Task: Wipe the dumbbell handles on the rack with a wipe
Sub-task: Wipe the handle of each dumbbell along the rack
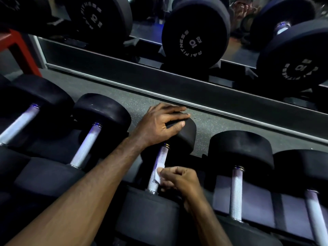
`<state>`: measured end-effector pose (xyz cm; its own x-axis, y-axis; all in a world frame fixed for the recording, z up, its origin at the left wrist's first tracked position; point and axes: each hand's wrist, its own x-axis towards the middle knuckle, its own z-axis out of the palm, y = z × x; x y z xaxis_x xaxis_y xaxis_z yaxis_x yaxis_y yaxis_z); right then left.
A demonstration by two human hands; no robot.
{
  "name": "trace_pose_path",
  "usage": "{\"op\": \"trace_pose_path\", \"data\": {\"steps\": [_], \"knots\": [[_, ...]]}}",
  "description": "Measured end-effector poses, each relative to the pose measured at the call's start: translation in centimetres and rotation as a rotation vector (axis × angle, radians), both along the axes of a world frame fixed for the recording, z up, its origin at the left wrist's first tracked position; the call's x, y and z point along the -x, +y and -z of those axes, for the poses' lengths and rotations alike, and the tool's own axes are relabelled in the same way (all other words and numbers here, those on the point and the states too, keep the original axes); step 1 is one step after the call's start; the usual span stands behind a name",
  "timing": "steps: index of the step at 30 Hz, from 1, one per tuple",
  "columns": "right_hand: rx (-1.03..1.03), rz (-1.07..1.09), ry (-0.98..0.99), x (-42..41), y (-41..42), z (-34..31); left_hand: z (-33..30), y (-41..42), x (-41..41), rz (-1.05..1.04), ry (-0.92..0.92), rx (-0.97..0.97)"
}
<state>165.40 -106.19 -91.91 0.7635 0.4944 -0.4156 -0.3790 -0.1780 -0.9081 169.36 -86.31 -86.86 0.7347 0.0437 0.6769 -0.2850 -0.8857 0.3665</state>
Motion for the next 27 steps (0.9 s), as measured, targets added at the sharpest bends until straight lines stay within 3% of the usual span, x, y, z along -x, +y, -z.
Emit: {"op": "trace_pose_path", "data": {"steps": [6, 10, 14, 17, 22, 27], "knots": [[0.133, 0.217, -0.302, -2.3, 3.0, -0.3, -0.3, -0.1, 0.2, 0.002, 0.026, 0.003], [0.368, 0.098, -0.514, 0.0, 1.3, -0.6, -0.2, 0.0, 0.0, 0.002, 0.026, -0.002], [0.379, 0.144, -0.585, -2.0, 2.5, -1.5, -0.3, -0.1, 0.1, 0.007, 0.027, 0.016], [0.391, 0.167, -0.561, -2.7, 3.0, -1.5, -0.4, -0.1, 0.3, 0.003, 0.035, 0.015], [0.431, -0.193, -0.408, 0.6, -0.3, -1.2, -0.2, -0.1, 0.2, 0.000, 0.031, 0.034], [0.355, -0.021, -0.412, -1.1, 1.6, -2.1, -0.5, -0.3, 0.4, 0.019, 0.048, 0.033]]}}
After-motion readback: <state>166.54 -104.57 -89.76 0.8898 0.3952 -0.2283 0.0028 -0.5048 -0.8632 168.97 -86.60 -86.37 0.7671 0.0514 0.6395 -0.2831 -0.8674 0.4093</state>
